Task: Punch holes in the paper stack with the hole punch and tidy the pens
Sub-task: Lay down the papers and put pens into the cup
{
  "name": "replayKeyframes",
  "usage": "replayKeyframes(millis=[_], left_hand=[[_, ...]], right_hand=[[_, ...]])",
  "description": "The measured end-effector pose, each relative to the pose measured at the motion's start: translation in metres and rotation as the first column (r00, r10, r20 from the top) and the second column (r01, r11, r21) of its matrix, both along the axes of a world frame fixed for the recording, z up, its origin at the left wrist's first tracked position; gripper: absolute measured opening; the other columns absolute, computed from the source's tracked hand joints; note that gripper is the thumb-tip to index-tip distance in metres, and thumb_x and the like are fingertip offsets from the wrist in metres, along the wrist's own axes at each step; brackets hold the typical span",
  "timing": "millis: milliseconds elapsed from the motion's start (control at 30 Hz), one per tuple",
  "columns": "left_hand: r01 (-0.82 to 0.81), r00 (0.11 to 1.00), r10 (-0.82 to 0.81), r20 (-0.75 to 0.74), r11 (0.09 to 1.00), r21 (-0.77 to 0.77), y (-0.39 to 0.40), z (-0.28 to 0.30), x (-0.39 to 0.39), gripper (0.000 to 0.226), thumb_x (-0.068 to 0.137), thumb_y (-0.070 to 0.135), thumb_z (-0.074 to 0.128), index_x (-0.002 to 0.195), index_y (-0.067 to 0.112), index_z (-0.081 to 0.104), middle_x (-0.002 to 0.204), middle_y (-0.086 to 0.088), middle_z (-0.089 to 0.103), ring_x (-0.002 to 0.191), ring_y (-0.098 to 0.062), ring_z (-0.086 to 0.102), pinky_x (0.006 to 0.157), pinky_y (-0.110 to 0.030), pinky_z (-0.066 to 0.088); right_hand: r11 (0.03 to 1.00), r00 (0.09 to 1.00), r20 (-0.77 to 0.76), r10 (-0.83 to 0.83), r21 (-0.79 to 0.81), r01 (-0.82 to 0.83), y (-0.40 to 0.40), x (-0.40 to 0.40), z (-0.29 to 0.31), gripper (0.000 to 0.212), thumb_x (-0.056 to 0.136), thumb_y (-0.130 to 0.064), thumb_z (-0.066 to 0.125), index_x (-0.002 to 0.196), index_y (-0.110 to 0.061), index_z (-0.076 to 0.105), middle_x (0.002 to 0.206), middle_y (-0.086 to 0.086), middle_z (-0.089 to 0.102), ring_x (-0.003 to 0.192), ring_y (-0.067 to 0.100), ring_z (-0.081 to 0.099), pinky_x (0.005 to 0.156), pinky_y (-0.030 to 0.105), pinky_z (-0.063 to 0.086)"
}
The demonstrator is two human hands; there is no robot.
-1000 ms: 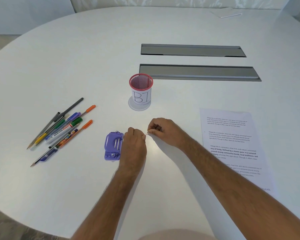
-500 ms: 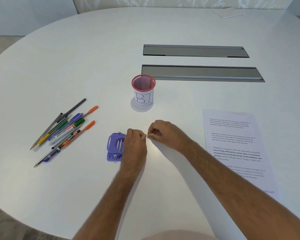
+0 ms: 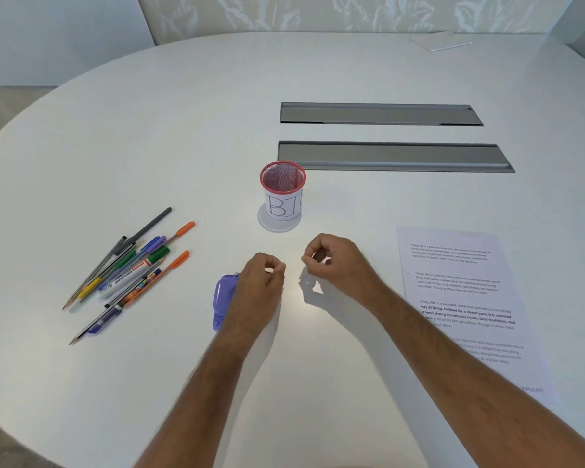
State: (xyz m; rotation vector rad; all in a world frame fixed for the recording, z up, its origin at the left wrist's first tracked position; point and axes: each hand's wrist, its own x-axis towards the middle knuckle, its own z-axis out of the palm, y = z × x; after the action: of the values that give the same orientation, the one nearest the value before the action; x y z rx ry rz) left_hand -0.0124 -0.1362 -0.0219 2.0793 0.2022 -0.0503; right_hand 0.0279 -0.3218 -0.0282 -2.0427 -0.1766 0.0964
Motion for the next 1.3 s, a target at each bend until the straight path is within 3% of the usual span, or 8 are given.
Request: replayKeyframes(millis=[133,333,533,733,900,967,1167,1300], left_hand=[[0.026,0.998,-0.025,0.049,0.999,-0.025,0.007,0.018,0.026,0.007,0.102,0.021,0.058,0.097,0.018,0.062,0.09,0.006,0.07,0.074,-0.013,0.07,0.052,-0.009,0.044],[0.079,0.982,-0.073,0.175,0.996,-0.029,0.017,0.054,0.087,0.007,0.096,0.015,0.068,0.089,0.015,0.066,0.081,0.001,0.073,0.063,-0.012,0.068,0.053,-0.009,0.047],[0.135,0.952,-0.129,0.278,0.991,-0.003,0.021,0.085,0.143,0.009,0.085,0.015,0.078,0.086,0.022,0.072,0.077,0.001,0.078,0.065,-0.008,0.07,0.065,-0.028,0.06],[0.187,0.955,-0.203,0.216,0.978,0.094,0.024,0.087,0.179,0.015,0.081,0.02,0.082,0.091,0.024,0.072,0.078,0.003,0.08,0.065,-0.001,0.068,0.052,-0.005,0.043],[0.244,0.949,-0.263,0.174,0.962,0.127,0.023,0.082,0.187,0.013,0.082,0.026,0.084,0.091,0.022,0.074,0.073,0.006,0.08,0.066,-0.002,0.068,0.061,-0.019,0.049],[0.242,0.951,-0.262,0.165,0.961,0.131,0.023,0.081,0.189,0.013,0.082,0.025,0.084,0.091,0.021,0.075,0.073,0.007,0.08,0.066,-0.001,0.068,0.061,-0.02,0.047],[0.261,0.955,-0.276,0.112,0.957,0.126,0.025,0.08,0.193,0.011,0.084,0.023,0.082,0.093,0.018,0.076,0.08,0.004,0.082,0.075,-0.009,0.07,0.066,-0.026,0.05],[0.258,0.957,-0.27,0.107,0.959,0.116,0.026,0.078,0.195,0.01,0.083,0.02,0.083,0.09,0.021,0.075,0.079,0.003,0.081,0.067,-0.006,0.066,0.063,-0.025,0.048]], right_hand=[[0.991,0.995,0.089,-0.043,0.129,0.031,-0.001,0.019,0.022,0.006,0.08,-0.008,0.074,0.079,-0.013,0.071,0.079,0.005,0.075,0.064,0.005,0.062,0.059,0.018,0.048],[0.994,0.976,0.215,-0.032,0.111,0.008,0.002,0.068,0.059,0.009,0.08,-0.005,0.077,0.078,-0.01,0.07,0.072,-0.005,0.073,0.062,0.004,0.06,0.06,0.019,0.049],[0.998,0.972,0.236,0.013,0.054,-0.026,0.002,0.115,0.08,0.016,0.082,-0.007,0.08,0.076,-0.011,0.066,0.074,0.004,0.077,0.059,0.007,0.06,0.056,0.024,0.049],[0.992,0.957,0.277,0.09,-0.11,-0.062,0.004,0.145,0.082,0.026,0.084,-0.005,0.078,0.08,-0.026,0.063,0.079,0.007,0.075,0.065,0.009,0.063,0.063,0.024,0.053],[0.977,0.961,0.245,0.132,-0.195,-0.084,0.005,0.157,0.079,0.016,0.084,-0.006,0.081,0.083,-0.021,0.075,0.074,-0.013,0.073,0.064,-0.002,0.062,0.062,0.011,0.048],[0.974,0.965,0.23,0.125,-0.211,-0.076,0.004,0.159,0.08,0.014,0.083,-0.008,0.083,0.083,-0.021,0.078,0.072,-0.016,0.072,0.064,-0.002,0.063,0.064,0.016,0.05],[0.968,0.97,0.195,0.143,-0.232,-0.097,0.006,0.161,0.087,0.007,0.084,-0.016,0.088,0.09,-0.016,0.085,0.083,0.0,0.079,0.077,0.01,0.066,0.073,0.029,0.055],[0.952,0.968,0.174,0.181,-0.278,-0.128,0.005,0.163,0.09,0.01,0.089,-0.014,0.084,0.099,-0.013,0.086,0.086,-0.001,0.08,0.074,-0.004,0.067,0.072,0.017,0.054]])
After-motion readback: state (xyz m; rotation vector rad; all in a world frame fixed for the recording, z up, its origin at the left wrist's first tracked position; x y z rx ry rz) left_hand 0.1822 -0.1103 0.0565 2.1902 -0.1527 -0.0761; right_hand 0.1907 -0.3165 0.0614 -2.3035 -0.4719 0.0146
